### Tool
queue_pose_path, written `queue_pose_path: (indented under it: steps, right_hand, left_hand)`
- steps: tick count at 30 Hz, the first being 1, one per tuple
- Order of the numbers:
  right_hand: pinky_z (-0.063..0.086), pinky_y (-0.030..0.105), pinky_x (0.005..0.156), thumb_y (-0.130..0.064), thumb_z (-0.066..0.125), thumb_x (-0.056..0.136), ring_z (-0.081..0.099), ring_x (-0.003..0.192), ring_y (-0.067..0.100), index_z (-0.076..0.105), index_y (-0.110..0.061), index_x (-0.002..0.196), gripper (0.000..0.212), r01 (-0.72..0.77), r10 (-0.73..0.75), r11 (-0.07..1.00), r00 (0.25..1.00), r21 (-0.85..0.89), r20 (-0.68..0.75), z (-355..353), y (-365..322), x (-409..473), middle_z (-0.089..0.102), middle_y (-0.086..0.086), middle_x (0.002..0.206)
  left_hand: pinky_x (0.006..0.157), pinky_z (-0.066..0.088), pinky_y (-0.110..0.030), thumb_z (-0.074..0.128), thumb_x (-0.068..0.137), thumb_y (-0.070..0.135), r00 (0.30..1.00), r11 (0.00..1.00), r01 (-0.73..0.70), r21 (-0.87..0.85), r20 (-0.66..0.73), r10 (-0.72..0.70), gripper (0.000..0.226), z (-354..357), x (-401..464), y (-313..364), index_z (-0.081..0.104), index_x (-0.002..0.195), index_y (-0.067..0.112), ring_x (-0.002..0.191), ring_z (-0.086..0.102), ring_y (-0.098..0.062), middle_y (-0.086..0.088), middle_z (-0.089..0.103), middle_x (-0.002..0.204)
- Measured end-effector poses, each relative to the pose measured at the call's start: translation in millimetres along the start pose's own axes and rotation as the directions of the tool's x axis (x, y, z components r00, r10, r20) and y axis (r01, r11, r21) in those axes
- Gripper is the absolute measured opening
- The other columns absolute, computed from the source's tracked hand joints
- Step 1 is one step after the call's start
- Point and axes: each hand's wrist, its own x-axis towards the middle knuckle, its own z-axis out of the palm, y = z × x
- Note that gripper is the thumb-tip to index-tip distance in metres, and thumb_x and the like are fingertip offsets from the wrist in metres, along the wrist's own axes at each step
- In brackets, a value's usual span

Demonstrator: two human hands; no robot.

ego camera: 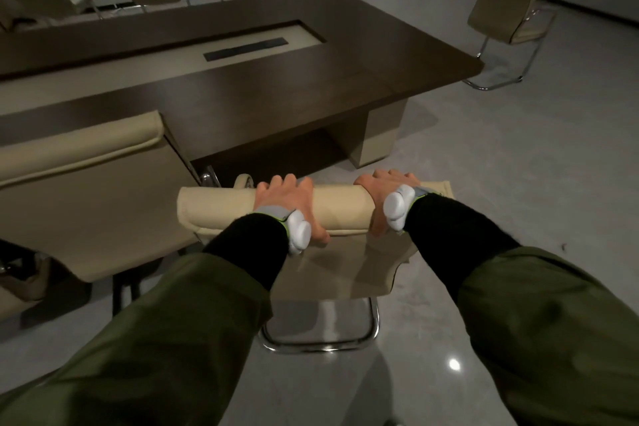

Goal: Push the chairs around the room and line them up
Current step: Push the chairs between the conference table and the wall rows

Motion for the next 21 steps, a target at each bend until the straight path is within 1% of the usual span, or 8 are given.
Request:
queue_pose_path:
  steps: [4,5,7,11,13,18,21]
  right_hand:
    - [0.039,0.039,0.08,-0.049,0.086,0.041,0.058,0.107,0.03,0.044,-0.044,0.124,0.092,0.035,-0.035,0.999,0.999,-0.008,0.012,-9,19,34,0.054,-0.001,0.119]
    - [0.039,0.039,0.081,-0.05,0.086,0.043,0.057,0.109,0.03,0.044,-0.044,0.124,0.092,0.054,-0.054,0.998,0.999,-0.011,0.007,-12,28,43,0.054,0.0,0.121]
    - [0.04,0.041,0.088,-0.051,0.086,0.048,0.054,0.113,0.031,0.042,-0.042,0.128,0.092,0.079,-0.079,0.997,0.997,-0.018,-0.018,-17,43,55,0.051,0.0,0.123]
    - [0.04,0.043,0.093,-0.046,0.085,0.053,0.051,0.113,0.031,0.041,-0.041,0.128,0.087,0.118,-0.119,0.993,0.992,-0.023,-0.042,-26,78,83,0.049,0.001,0.119]
    - [0.039,0.042,0.094,-0.042,0.084,0.055,0.05,0.114,0.031,0.042,-0.04,0.128,0.085,0.139,-0.14,0.99,0.989,-0.014,-0.043,-32,93,97,0.049,0.001,0.119]
    - [0.034,0.04,0.092,-0.045,0.082,0.06,0.049,0.117,0.031,0.042,-0.037,0.13,0.082,0.229,-0.231,0.973,0.972,-0.034,-0.041,-47,124,130,0.048,0.003,0.123]
    - [0.031,0.04,0.088,-0.04,0.085,0.057,0.048,0.117,0.032,0.043,-0.035,0.13,0.084,0.265,-0.266,0.964,0.964,-0.037,-0.02,-56,133,148,0.048,0.004,0.123]
  left_hand:
    - [0.1,0.037,-0.05,0.073,0.045,0.08,0.999,0.999,0.029,-0.027,0.023,-0.028,0.093,-9,30,6,0.043,0.118,0.031,0.109,0.047,-0.027,0.001,0.047,0.11]
    - [0.1,0.037,-0.05,0.074,0.045,0.08,0.999,0.999,0.041,-0.032,0.027,-0.04,0.093,-12,41,10,0.043,0.118,0.031,0.109,0.047,-0.027,0.001,0.047,0.11]
    - [0.101,0.035,-0.051,0.074,0.044,0.08,0.997,0.996,0.072,-0.046,0.019,-0.071,0.093,-15,57,17,0.043,0.117,0.031,0.108,0.047,-0.026,0.002,0.046,0.108]
    - [0.103,0.03,-0.052,0.075,0.049,0.077,0.991,0.989,0.137,-0.061,0.0,-0.137,0.088,-18,92,38,0.043,0.118,0.032,0.11,0.047,-0.026,0.003,0.042,0.105]
    - [0.104,0.029,-0.052,0.075,0.053,0.073,0.984,0.982,0.176,-0.068,0.006,-0.176,0.085,-23,107,47,0.044,0.12,0.032,0.111,0.047,-0.027,0.002,0.042,0.105]
    - [0.103,0.029,-0.051,0.074,0.052,0.077,0.974,0.971,0.225,-0.075,0.037,-0.223,0.088,-35,141,61,0.044,0.121,0.031,0.113,0.046,-0.029,0.001,0.043,0.106]
    - [0.097,0.031,-0.049,0.075,0.051,0.075,0.968,0.964,0.249,-0.096,0.06,-0.245,0.088,-42,156,63,0.044,0.121,0.031,0.112,0.045,-0.029,0.0,0.044,0.109]
